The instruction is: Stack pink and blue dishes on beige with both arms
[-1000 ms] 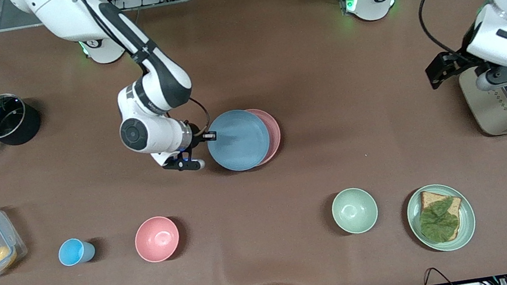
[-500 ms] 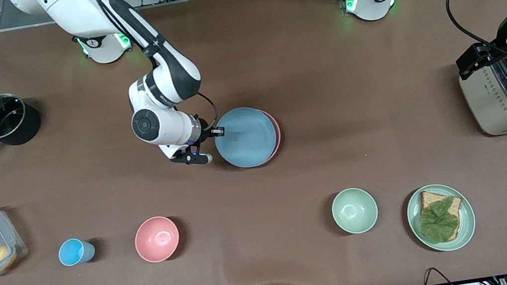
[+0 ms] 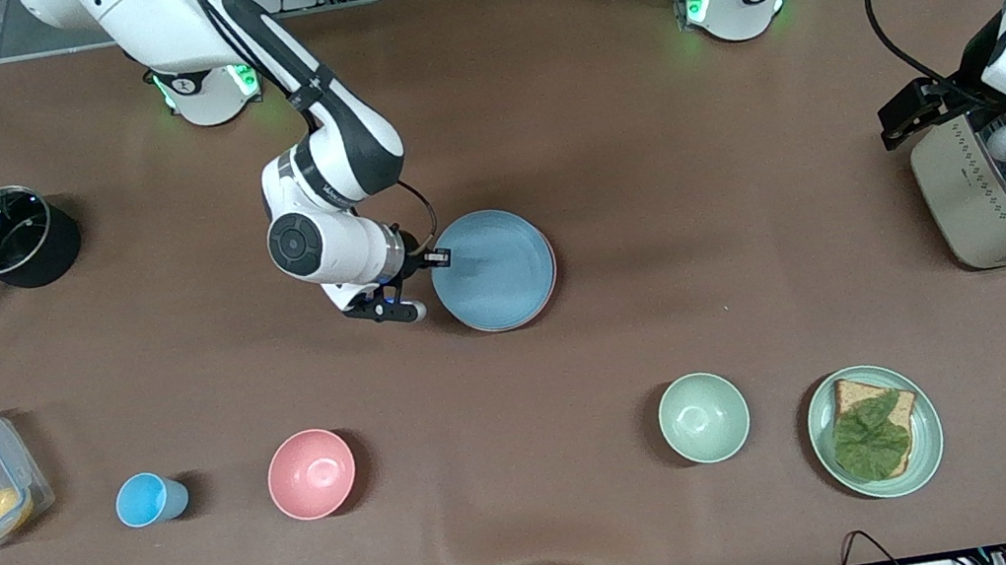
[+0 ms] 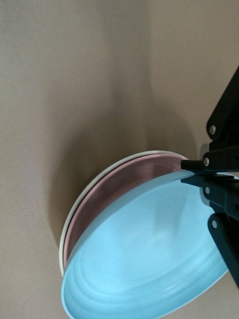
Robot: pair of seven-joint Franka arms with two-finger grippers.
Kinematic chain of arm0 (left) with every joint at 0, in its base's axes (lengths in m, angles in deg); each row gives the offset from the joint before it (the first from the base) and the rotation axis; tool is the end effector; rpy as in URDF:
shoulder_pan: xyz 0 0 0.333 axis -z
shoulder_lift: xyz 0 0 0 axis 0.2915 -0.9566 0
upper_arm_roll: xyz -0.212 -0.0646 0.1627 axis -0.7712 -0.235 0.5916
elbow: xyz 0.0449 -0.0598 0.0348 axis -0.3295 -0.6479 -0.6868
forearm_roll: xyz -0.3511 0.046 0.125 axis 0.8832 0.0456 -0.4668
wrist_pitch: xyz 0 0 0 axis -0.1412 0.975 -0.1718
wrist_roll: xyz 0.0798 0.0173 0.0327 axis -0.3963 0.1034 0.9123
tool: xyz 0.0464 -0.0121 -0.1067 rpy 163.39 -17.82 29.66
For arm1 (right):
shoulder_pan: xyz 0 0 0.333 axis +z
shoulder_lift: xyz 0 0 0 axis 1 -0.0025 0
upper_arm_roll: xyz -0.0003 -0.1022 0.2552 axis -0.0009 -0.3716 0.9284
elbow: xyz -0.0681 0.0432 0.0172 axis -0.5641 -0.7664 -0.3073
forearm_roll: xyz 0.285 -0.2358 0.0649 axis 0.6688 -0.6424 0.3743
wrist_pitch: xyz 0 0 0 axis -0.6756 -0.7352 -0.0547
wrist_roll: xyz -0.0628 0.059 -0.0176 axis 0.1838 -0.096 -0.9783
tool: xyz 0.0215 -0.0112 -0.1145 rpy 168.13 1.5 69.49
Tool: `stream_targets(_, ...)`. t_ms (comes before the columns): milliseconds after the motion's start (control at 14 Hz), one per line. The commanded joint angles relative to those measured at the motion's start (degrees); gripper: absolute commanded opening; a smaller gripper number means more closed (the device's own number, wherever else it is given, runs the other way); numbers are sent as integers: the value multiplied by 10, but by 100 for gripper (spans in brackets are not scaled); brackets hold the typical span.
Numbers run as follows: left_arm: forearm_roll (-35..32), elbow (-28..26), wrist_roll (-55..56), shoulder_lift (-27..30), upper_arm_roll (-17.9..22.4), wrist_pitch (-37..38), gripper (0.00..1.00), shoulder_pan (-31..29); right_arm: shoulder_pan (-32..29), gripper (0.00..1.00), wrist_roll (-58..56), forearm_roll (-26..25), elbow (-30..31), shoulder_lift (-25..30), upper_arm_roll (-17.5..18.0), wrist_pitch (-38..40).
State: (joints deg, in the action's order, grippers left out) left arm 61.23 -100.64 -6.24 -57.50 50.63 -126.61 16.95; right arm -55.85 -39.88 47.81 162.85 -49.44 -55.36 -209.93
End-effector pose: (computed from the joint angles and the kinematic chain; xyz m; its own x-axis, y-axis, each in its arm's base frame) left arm 0.5441 -0.0704 0.5644 0.9977 0.0501 -0.0463 0.0494 -0.9987 -0.0160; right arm 0.4788 0.3489 0.2083 0.9229 -0.2106 -0.3224 -0.2966 -0.9228 -0.2461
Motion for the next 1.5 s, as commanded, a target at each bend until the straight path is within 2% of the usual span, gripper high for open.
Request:
stream_targets(0,4,4,-9,7,8,13,100,2,12,0,5,21,5,-2,-5,-17)
stream_targets(71,4,4,-9,7,8,13,100,1,12,24,5,21,5,-2,-5,-17)
stream_targets(143,5,5,-15,7,8,14,100,-4,14,64,5,21,5,-4,-6,-17)
stream_targets(214,6,5,-21,7,8,15,100,-7,16,100,5,21,5,-5,-6,-18)
stream_targets(500,4,16,-21,5,10,15,100,-7,4,100,5,19,3,4,-10,-7)
stream_targets(643,5,16,-21,5,10,15,100,-7,-18,100,-3,6,-3,23,-26,37)
stream_targets(929,6,19,-21,6,8,15,100,-6,-85,100,-147,-91,-52,50,-85,174)
stream_targets(1071,8,19,-21,7,8,18,100,-6,-124,100,-243,-117,-69,68,-107,199)
stream_targets(1143,8,19,-21,7,8,21,100,-6,-134,100,-275,-143,-69,87,-120,200)
stream_targets(1286,10,19,-21,8,8,21,100,-6,-140,100,-331,-227,-68,134,-151,215)
stream_targets(1429,10,19,-21,8,8,25,100,-6,-141,100,-354,-248,-70,189,-181,240)
